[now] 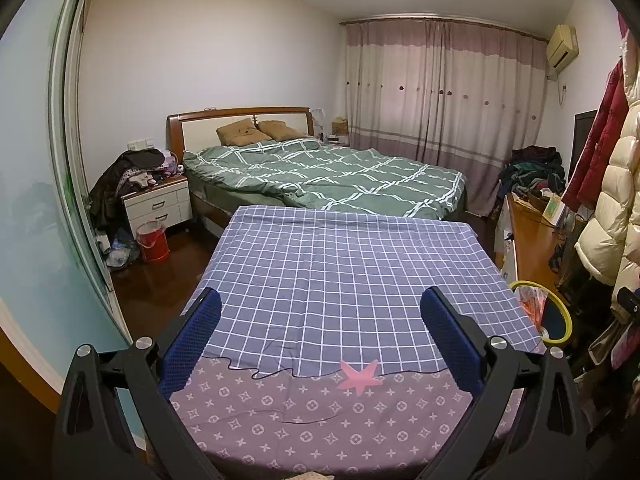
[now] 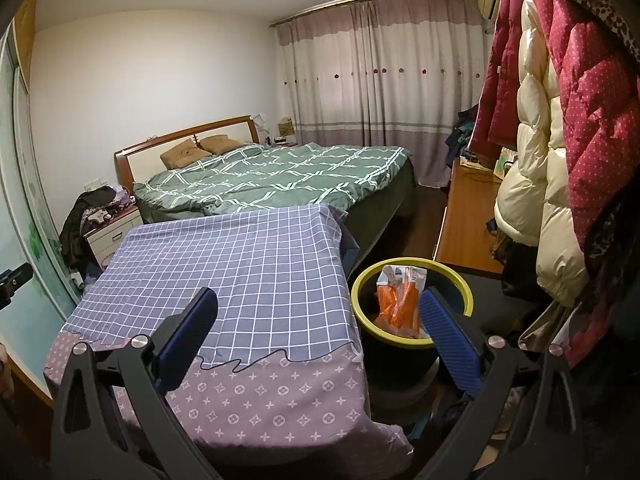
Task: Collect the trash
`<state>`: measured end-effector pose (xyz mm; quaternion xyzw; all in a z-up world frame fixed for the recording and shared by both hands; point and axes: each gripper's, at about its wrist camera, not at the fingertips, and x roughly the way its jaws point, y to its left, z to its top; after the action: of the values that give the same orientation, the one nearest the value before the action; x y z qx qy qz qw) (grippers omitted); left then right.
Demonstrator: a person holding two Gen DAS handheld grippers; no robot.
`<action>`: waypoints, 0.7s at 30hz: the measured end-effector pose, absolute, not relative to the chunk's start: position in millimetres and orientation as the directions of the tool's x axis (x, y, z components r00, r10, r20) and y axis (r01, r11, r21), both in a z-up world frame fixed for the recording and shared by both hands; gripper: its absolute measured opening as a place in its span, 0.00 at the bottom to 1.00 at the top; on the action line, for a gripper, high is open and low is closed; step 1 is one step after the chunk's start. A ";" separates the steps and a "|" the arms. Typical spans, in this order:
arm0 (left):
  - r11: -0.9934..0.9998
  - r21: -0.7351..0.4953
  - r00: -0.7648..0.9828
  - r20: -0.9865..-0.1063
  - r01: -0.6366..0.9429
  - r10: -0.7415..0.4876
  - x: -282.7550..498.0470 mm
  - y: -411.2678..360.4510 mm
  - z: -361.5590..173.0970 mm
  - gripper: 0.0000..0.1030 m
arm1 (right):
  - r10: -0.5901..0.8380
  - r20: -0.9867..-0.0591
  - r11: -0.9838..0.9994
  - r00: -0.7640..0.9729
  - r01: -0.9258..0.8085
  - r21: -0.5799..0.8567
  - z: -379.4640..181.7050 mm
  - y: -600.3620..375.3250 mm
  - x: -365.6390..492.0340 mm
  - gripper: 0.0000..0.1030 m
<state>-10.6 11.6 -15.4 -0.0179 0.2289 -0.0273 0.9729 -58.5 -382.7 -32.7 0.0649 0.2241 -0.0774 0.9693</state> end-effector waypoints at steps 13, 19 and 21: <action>0.998 -0.049 0.896 -0.440 0.040 -0.057 -10.0 9.9 -14.6 0.95 | -0.117 -0.445 0.980 0.888 0.176 0.094 -33.2 -382.9 -58.5 0.93; 0.998 -0.048 0.896 -0.440 0.040 -0.057 -9.5 10.9 -15.7 0.95 | -0.114 -0.445 0.980 0.888 0.175 0.097 -33.9 -383.4 -58.5 0.93; 0.998 -0.048 0.897 -0.439 0.038 -0.055 -9.9 10.0 -15.7 0.95 | -0.115 -0.446 0.980 0.888 0.175 0.097 -34.1 -383.2 -58.2 0.93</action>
<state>-9.9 10.0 -15.7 -0.0190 0.2258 -0.0239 0.9737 -58.2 -383.2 -34.1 0.0672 0.2247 -0.0749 0.9692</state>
